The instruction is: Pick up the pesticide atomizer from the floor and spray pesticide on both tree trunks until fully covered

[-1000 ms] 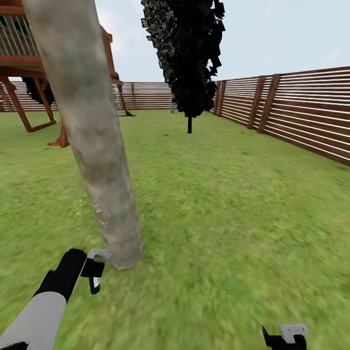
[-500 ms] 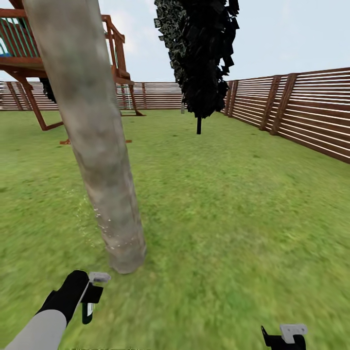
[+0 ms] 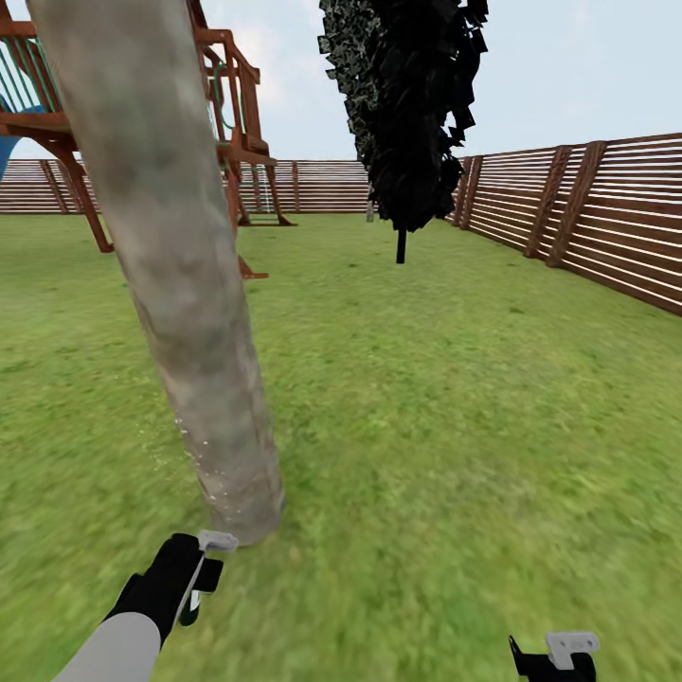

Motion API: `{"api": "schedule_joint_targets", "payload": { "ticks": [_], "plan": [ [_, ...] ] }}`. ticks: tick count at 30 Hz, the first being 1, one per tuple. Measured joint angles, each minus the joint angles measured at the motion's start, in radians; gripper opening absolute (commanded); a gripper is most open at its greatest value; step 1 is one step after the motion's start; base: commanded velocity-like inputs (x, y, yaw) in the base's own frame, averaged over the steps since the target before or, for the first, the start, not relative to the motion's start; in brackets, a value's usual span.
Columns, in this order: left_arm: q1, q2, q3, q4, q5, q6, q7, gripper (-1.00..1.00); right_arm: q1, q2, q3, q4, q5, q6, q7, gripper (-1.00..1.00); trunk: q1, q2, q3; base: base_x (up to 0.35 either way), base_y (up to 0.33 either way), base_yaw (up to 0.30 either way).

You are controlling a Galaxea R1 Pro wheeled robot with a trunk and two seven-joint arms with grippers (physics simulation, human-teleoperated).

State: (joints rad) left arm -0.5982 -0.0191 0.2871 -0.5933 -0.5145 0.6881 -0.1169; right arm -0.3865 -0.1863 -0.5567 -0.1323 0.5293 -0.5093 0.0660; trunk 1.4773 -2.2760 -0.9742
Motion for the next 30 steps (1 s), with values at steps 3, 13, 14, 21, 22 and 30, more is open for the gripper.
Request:
{"api": "schedule_joint_targets", "payload": {
  "ticks": [3,13,14,21,22,30],
  "plan": [
    [0.000,-0.002,0.002,0.000,0.003,0.001,-0.002,-1.00,0.000,0.001,0.000,0.000,0.000,0.000,0.000,1.00,0.000,0.000,0.000,0.125,-0.241,0.000],
    [0.000,-0.004,0.003,0.000,0.005,0.002,-0.004,-1.00,0.000,0.004,0.001,0.000,0.000,0.000,0.000,1.00,0.000,0.000,0.000,0.010,-0.275,0.194],
    [0.000,-0.004,0.003,0.000,0.006,0.002,-0.004,-1.00,0.000,0.005,0.001,0.000,0.000,0.000,0.000,1.00,0.000,0.000,0.000,0.151,-0.259,0.277],
    [0.000,-0.004,0.003,-0.001,0.006,0.002,-0.004,-1.00,0.000,0.005,0.001,0.000,0.000,0.000,0.000,1.00,0.000,0.000,0.000,0.173,-0.246,0.275],
    [0.000,-0.004,0.003,-0.001,0.006,0.002,-0.004,-1.00,0.000,0.005,0.001,0.000,0.000,0.000,0.000,1.00,0.000,0.000,0.000,0.149,-0.250,0.156],
    [0.000,-0.004,0.005,-0.002,0.006,0.002,-0.004,-1.00,0.000,0.005,0.001,0.000,0.000,0.000,0.000,1.00,0.000,0.000,0.000,-0.089,-0.215,0.097]
  ]
}}
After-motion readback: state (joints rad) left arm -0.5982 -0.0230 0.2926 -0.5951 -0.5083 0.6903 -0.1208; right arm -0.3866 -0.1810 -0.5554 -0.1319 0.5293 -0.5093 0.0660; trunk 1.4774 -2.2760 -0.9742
